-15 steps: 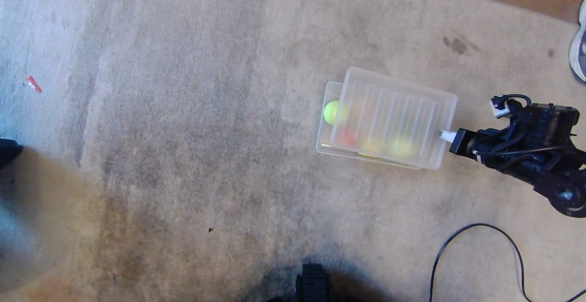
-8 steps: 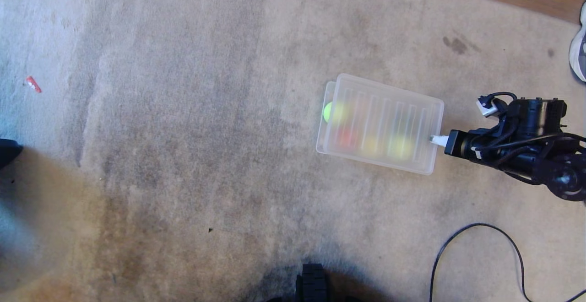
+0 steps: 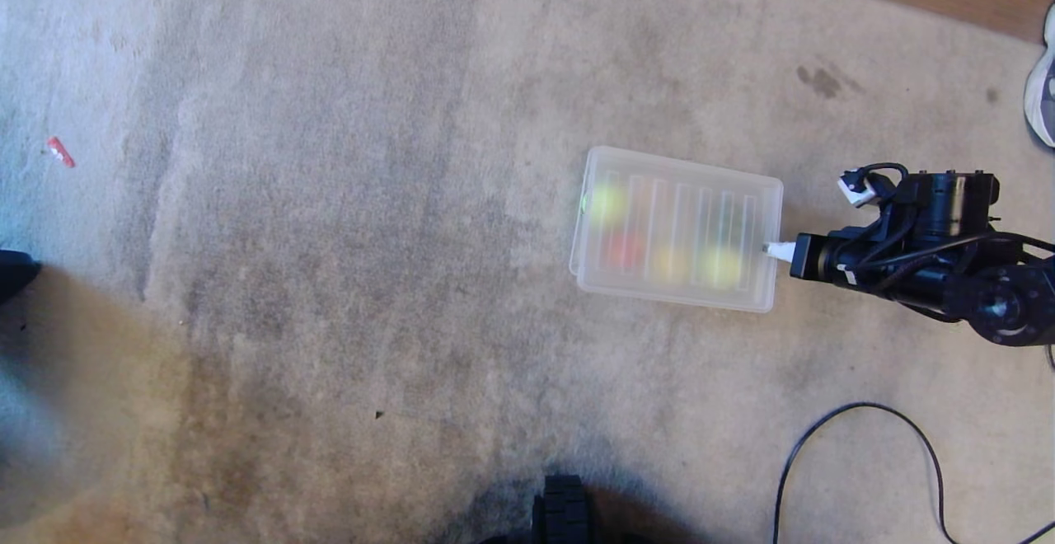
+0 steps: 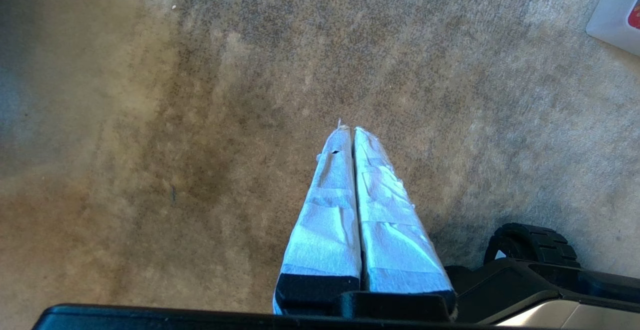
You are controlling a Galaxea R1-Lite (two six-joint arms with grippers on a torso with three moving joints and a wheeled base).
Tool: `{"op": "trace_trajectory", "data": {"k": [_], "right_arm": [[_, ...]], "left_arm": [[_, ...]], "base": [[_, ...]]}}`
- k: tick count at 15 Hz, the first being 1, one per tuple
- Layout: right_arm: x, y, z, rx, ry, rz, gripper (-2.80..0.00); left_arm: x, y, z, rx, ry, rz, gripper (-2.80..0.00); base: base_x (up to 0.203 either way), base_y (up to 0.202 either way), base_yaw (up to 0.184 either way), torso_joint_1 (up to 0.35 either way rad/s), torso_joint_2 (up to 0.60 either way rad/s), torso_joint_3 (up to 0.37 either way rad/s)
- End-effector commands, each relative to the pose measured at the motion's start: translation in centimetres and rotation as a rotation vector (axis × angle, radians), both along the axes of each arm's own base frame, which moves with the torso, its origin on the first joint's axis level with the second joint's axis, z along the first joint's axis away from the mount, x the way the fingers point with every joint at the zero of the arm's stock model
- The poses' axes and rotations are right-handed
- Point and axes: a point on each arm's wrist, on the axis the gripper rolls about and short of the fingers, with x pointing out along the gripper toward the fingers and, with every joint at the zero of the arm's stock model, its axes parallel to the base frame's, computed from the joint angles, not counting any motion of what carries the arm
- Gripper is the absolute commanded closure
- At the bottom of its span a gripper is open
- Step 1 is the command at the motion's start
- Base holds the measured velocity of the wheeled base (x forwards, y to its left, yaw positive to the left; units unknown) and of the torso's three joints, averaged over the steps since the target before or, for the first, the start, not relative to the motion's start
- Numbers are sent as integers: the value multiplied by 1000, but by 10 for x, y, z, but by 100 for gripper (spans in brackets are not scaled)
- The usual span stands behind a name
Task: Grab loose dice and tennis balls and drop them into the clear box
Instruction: Close the lid
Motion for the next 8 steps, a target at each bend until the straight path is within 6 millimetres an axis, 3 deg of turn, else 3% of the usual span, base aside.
{"op": "trace_trajectory", "data": {"k": [1, 2, 3, 8], "right_arm": [[2, -1, 1, -2, -4, 0, 0], [3, -1, 2, -1, -6, -2, 0], [1, -1, 6, -2, -16, -1, -280], [-8, -1, 25, -10, -56, 2, -280]], "left_arm": [[0, 0, 0, -1, 0, 0, 0], [0, 0, 0, -1, 0, 0, 0], [0, 0, 0, -1, 0, 0, 0], [0, 0, 0, -1, 0, 0, 0]], "base": [[0, 0, 0, 0, 0, 0], [0, 0, 0, 0, 0, 0], [0, 0, 0, 0, 0, 0], [0, 0, 0, 0, 0, 0]]}}
